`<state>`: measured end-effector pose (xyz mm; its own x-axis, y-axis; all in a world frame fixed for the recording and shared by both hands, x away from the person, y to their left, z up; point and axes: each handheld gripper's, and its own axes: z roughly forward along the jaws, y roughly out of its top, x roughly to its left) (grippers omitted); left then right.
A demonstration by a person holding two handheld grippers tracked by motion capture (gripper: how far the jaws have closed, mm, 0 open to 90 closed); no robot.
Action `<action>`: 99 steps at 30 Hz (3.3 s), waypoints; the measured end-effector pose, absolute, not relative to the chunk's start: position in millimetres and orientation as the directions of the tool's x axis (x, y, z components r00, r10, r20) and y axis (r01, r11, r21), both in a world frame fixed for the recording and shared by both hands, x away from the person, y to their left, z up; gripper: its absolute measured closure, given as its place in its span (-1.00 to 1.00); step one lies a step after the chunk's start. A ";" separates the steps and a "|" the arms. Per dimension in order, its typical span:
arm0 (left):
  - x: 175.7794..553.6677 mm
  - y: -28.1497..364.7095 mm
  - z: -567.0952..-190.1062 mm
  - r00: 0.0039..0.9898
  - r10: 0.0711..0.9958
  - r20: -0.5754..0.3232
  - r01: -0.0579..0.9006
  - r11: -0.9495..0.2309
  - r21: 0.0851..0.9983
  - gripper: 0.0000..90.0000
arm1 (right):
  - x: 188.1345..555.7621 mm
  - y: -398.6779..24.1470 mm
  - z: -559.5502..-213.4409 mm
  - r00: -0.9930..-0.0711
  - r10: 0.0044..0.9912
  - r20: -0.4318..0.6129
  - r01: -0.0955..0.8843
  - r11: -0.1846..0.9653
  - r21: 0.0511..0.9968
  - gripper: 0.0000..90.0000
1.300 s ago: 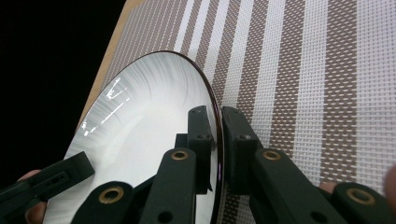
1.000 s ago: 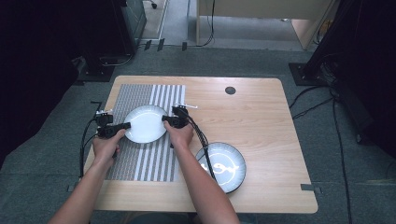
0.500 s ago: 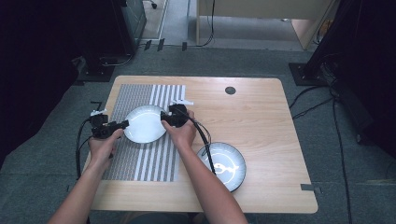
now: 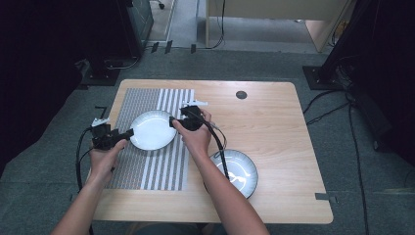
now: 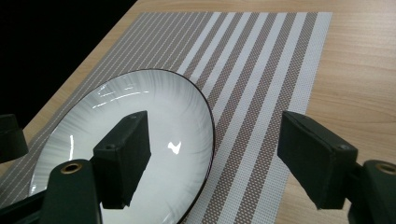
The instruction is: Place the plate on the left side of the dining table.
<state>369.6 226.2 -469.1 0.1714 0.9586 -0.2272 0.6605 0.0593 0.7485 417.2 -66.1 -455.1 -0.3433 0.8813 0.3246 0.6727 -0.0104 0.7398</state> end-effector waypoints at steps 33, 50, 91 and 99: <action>296.4 238.1 -474.1 0.229 0.952 -0.205 0.641 0.011 0.768 -0.30 | 364.4 -131.7 -435.5 -0.352 0.894 0.275 0.644 0.018 0.765 -0.43; 273.3 239.8 -484.2 0.218 0.952 -0.216 0.643 0.027 0.765 -0.31 | 339.4 -158.1 -434.7 -0.356 0.904 0.235 0.630 0.047 0.775 -0.47; 238.5 239.9 -515.0 0.224 0.974 -0.022 0.657 -0.134 0.742 -0.36 | 270.8 -277.1 -462.9 -0.220 0.946 0.239 0.633 -0.049 0.773 -0.47; 238.7 239.4 -515.2 0.228 0.973 -0.022 0.658 -0.137 0.741 -0.41 | 257.0 -301.8 -467.6 -0.173 0.957 0.231 0.632 -0.072 0.772 -0.47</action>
